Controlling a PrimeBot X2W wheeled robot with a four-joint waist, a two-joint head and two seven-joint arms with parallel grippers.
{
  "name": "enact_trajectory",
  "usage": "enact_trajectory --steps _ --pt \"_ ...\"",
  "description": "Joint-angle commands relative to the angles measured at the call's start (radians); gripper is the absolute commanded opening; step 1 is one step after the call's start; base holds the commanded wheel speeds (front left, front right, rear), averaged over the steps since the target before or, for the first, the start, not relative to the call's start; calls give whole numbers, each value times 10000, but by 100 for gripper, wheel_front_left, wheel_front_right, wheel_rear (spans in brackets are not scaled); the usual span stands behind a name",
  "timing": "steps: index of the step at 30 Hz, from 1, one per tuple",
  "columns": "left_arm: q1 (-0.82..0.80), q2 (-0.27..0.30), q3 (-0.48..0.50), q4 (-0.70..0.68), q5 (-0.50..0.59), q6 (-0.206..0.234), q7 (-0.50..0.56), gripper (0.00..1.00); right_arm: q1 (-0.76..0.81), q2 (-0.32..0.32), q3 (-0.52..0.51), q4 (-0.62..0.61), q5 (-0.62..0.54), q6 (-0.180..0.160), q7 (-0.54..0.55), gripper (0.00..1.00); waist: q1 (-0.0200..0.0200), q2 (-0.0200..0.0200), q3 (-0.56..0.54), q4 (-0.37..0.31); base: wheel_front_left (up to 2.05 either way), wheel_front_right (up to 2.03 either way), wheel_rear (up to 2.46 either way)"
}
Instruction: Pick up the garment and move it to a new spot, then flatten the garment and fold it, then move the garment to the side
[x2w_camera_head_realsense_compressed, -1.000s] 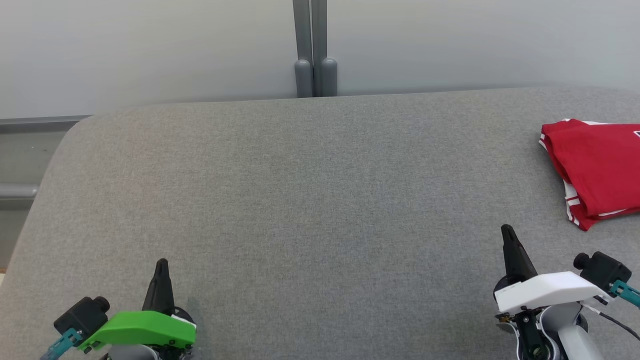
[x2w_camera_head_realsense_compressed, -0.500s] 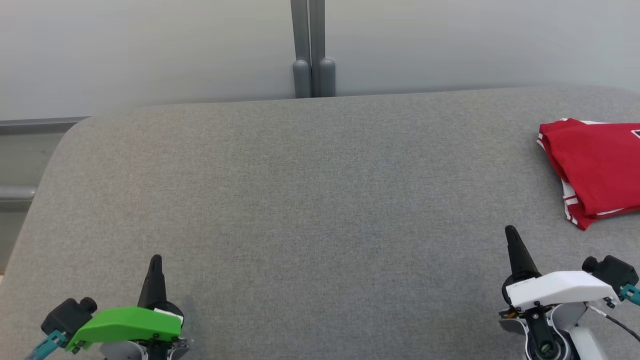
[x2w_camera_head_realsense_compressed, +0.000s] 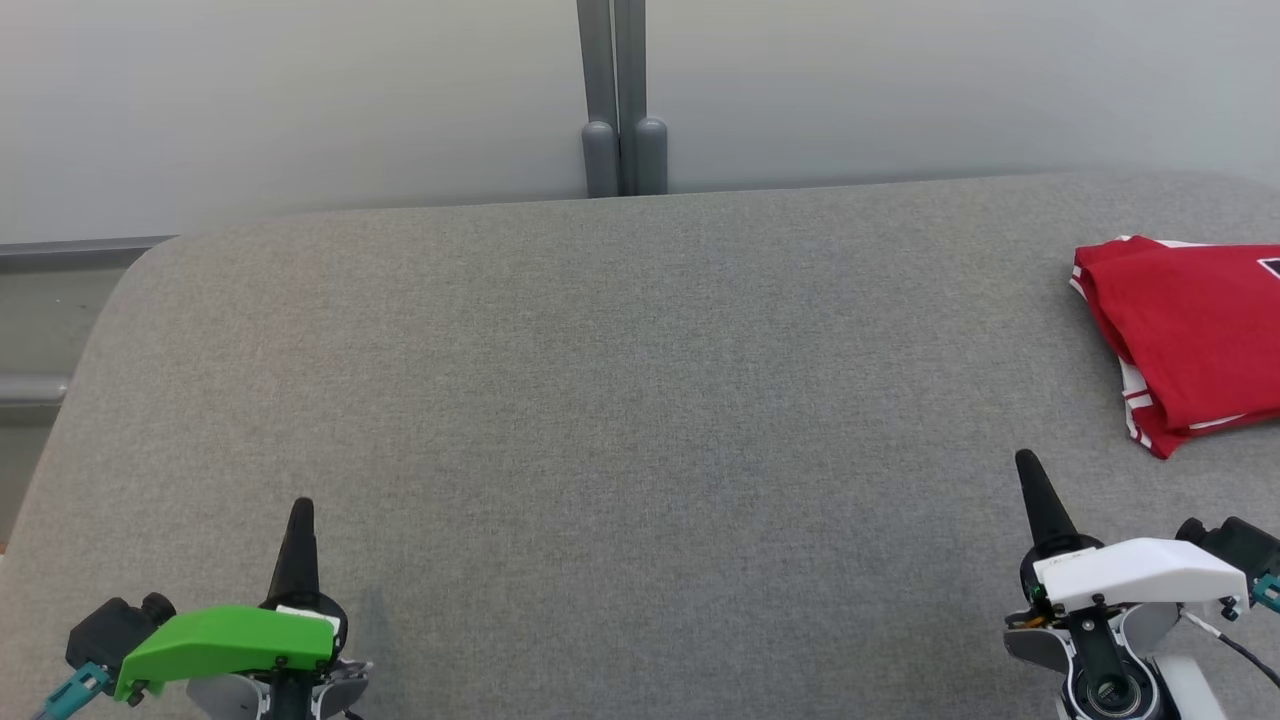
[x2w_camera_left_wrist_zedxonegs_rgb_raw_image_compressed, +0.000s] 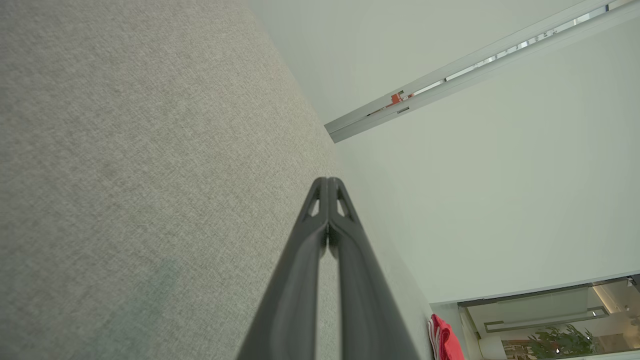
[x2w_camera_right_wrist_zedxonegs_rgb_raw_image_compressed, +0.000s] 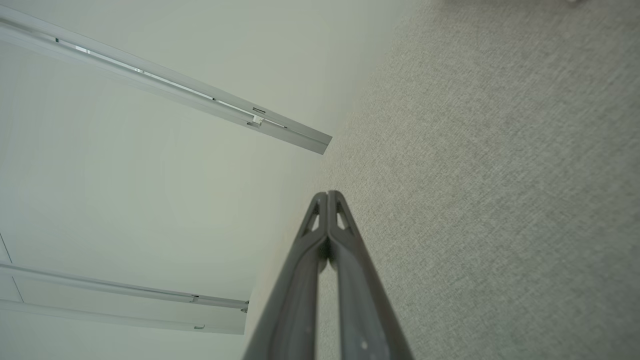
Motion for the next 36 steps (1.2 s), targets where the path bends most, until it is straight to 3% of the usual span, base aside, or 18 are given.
enact_trajectory --steps 1,36 --pt "-239 27 80 -119 -306 -86 82 0 -186 -54 -53 -125 269 7 67 0 0 0 -1 -4 0 0 0" --pt "-391 31 619 -278 -3107 -406 895 0 -209 -60 -432 -167 3150 7 890 0 0 0 -32 -114 0 0 0"
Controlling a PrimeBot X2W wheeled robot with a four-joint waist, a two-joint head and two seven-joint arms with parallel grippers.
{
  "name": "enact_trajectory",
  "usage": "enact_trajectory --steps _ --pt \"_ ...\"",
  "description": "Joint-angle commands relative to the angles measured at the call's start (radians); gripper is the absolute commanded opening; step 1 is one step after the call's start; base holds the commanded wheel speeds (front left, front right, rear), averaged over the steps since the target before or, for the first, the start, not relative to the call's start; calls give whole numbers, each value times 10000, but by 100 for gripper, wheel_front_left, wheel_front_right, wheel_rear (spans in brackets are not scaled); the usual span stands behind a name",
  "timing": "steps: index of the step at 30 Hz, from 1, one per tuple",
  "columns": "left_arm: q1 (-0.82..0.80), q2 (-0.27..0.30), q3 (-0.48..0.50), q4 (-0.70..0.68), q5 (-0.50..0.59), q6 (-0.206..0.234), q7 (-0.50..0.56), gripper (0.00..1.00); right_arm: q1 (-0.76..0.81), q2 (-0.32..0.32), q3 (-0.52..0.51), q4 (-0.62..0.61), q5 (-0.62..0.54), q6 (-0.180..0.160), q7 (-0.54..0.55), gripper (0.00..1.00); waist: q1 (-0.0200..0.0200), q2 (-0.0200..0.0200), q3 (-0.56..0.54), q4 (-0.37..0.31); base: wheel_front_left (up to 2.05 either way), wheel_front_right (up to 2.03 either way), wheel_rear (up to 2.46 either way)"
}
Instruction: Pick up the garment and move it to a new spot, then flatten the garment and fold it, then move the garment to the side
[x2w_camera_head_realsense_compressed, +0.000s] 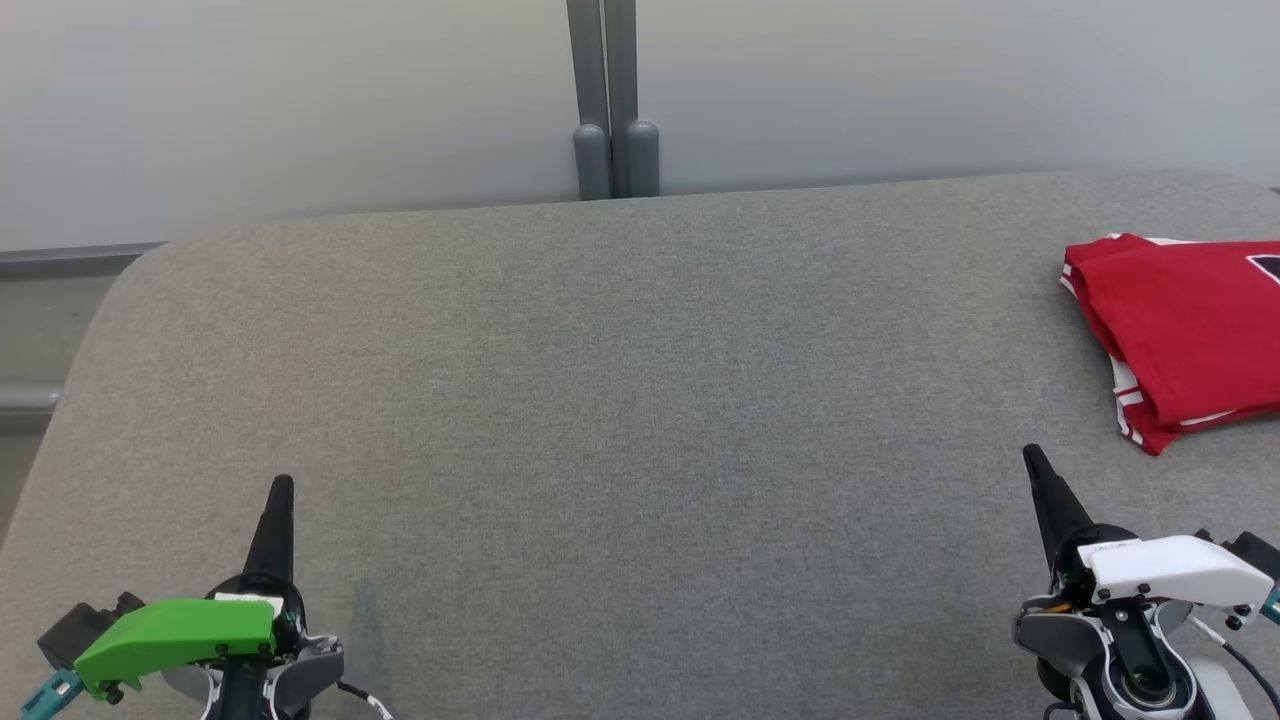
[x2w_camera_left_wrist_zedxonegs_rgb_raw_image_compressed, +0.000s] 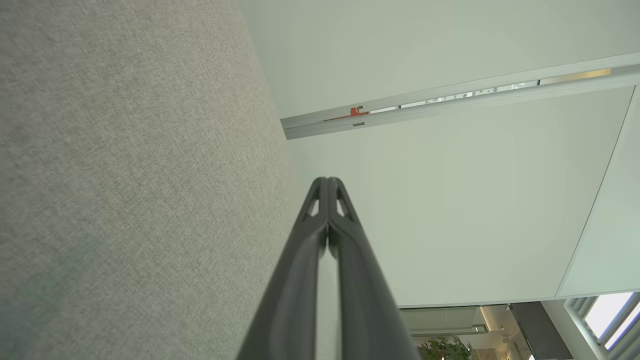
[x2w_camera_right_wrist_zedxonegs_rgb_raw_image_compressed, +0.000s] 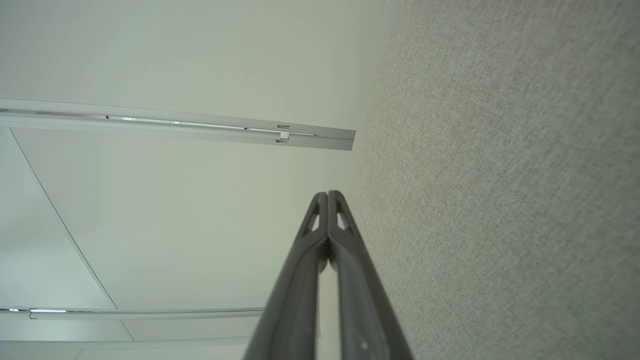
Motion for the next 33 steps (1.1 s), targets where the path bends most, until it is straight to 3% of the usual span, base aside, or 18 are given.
enact_trajectory --steps 1,25,33 --pt "-185 31 70 -84 -248 -63 60 0 -151 -47 -51 -88 216 7 70 0 0 -1 -1 -4 0 0 0" --pt "-269 33 358 -155 -1731 -246 499 0 -138 -46 -253 -104 1768 7 521 0 0 -1 -22 -79 0 0 0" --pt "-245 33 352 -147 -1691 -241 501 0 -132 -43 -252 -101 1749 7 518 0 0 -1 -22 -81 0 0 0"
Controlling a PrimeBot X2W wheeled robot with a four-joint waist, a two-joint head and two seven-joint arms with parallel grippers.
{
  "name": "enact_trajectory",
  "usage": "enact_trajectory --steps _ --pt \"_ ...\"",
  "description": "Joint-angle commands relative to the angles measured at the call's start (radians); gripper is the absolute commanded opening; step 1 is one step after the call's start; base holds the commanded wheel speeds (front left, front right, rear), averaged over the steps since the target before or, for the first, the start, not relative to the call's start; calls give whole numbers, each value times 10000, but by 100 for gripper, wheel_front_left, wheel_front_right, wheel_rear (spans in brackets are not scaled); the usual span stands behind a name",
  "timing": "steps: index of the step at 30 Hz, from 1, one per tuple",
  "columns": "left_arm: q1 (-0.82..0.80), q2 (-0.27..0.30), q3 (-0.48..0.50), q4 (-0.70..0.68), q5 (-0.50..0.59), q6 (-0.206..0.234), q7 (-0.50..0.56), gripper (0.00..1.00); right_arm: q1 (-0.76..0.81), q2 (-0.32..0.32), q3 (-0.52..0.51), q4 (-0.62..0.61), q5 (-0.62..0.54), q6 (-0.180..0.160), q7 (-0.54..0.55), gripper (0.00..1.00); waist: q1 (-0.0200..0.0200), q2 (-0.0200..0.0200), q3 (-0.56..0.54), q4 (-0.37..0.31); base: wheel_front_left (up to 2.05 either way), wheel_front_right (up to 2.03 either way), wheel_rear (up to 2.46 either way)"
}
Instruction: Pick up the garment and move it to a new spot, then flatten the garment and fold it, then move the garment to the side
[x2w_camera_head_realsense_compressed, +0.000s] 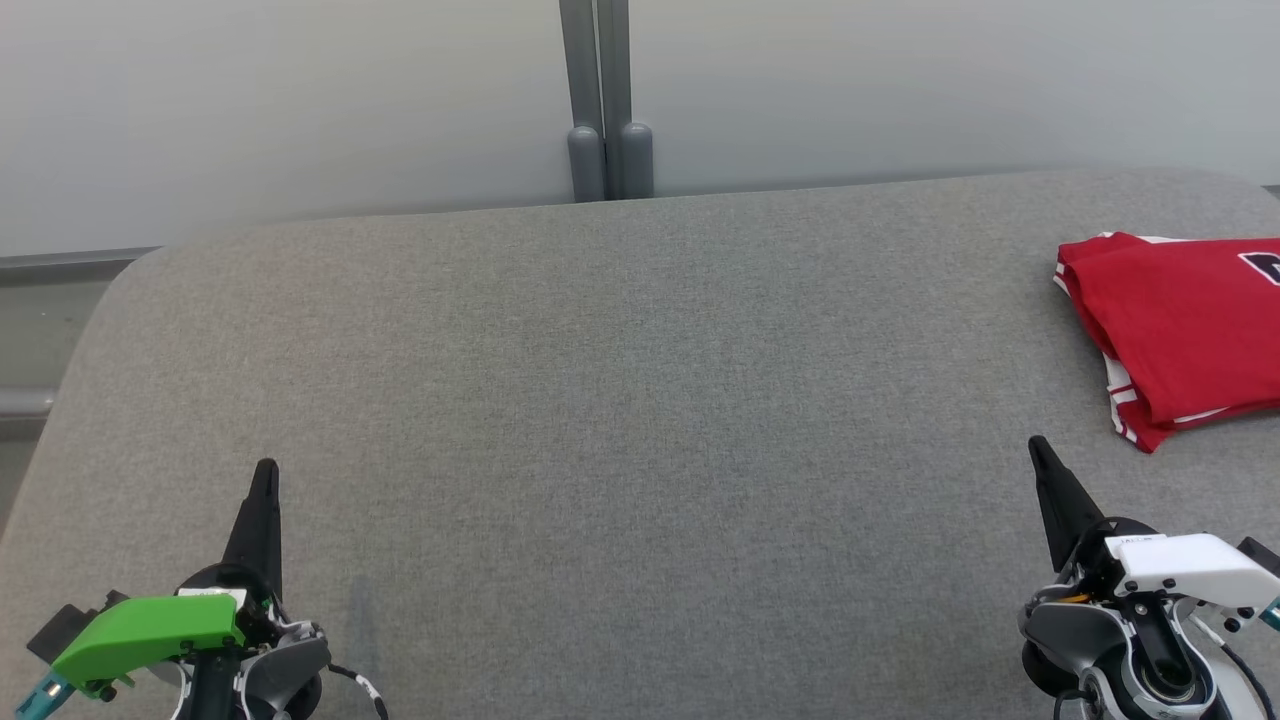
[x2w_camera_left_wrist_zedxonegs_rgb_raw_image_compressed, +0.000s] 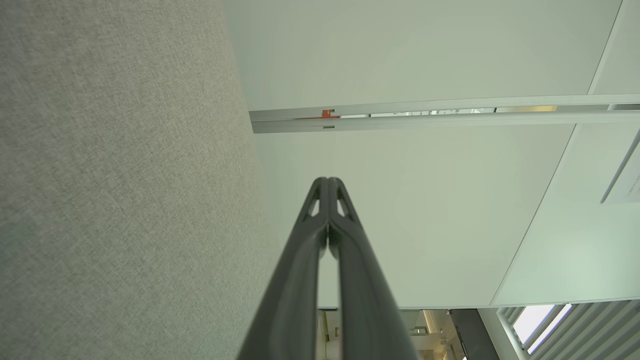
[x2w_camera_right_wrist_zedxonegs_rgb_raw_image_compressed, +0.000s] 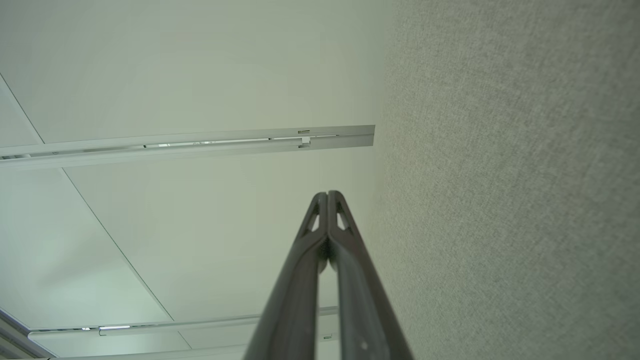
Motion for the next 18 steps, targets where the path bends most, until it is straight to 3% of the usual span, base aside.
enact_trajectory --steps 1,18 --pt "-106 33 30 -15 -2 -55 37 0 -66 -35 -21 -51 69 7 38 0 0 0 0 1 0 0 0" --pt "-106 33 28 -16 -1 -55 36 0 -66 -29 -26 -50 62 7 43 0 0 0 0 1 0 0 0"
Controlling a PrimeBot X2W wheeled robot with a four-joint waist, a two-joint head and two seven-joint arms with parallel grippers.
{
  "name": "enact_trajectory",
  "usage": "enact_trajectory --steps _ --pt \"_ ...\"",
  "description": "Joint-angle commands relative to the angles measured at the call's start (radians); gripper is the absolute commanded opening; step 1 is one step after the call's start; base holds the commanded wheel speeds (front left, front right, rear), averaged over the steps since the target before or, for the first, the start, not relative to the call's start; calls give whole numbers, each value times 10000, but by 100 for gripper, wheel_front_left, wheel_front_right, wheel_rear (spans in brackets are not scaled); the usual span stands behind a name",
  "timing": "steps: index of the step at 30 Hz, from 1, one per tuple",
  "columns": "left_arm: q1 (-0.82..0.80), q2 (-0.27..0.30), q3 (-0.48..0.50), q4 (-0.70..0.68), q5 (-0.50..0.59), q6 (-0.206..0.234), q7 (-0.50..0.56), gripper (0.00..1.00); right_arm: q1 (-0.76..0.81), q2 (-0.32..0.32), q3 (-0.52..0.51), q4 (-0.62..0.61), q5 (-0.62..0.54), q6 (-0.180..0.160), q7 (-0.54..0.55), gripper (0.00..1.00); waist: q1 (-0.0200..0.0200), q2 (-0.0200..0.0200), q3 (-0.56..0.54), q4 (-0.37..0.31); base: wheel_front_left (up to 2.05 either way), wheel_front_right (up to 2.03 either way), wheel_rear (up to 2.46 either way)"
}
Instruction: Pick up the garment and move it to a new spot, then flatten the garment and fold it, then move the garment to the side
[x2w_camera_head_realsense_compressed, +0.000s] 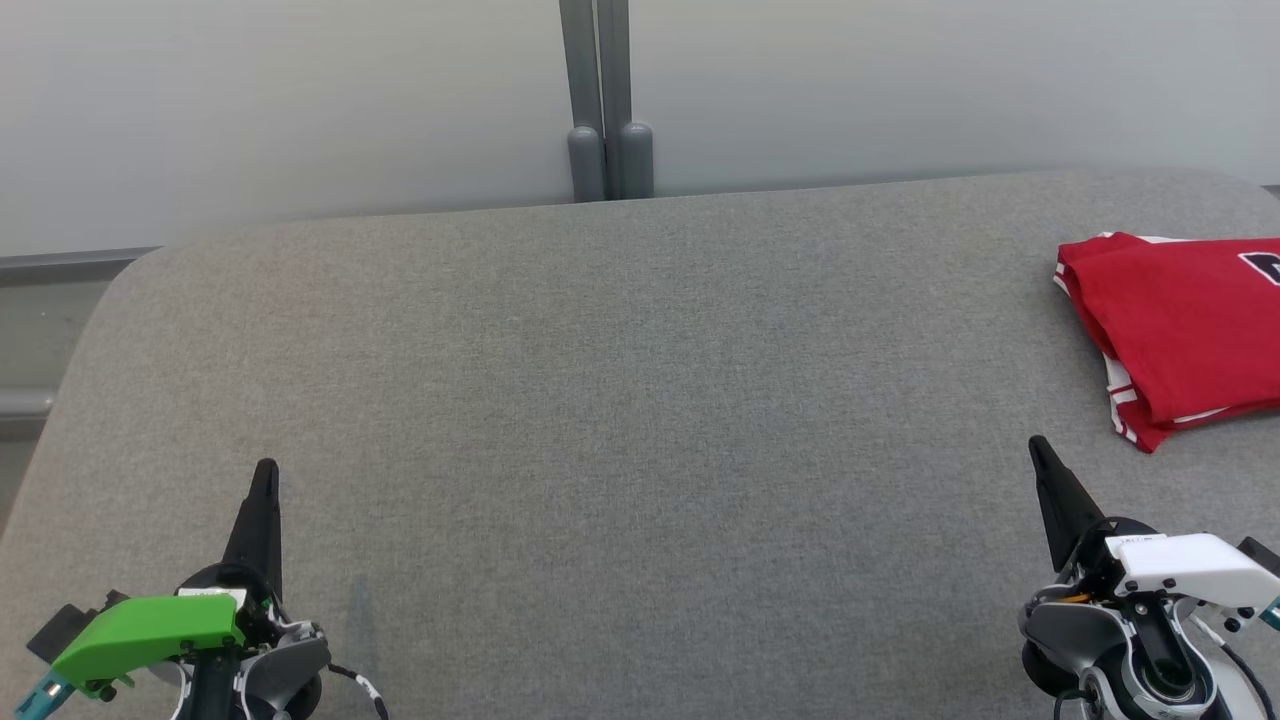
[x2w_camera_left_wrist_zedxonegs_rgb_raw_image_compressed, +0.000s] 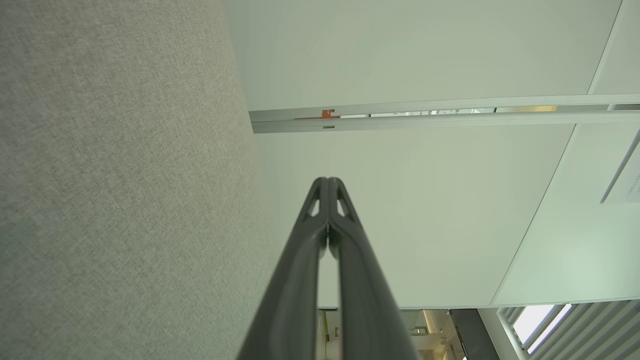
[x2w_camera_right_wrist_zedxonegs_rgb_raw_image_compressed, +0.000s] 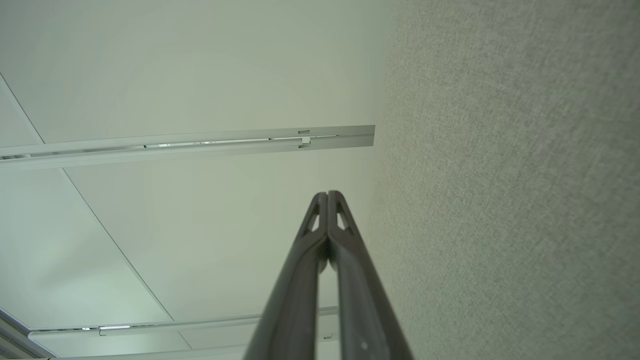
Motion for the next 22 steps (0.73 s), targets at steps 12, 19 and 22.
enact_trajectory --steps 12,19,22 --pt "-105 33 27 -17 0 -55 35 0 -64 -26 -24 -48 58 7 47 0 0 0 0 0 0 0 0" --pt "-105 33 26 -16 -1 -55 34 0 -64 -24 -27 -48 56 7 47 0 0 0 0 0 0 0 0" --pt "-105 33 26 -16 -1 -55 34 0 -64 -23 -26 -47 55 7 48 0 0 0 0 0 0 0 0"
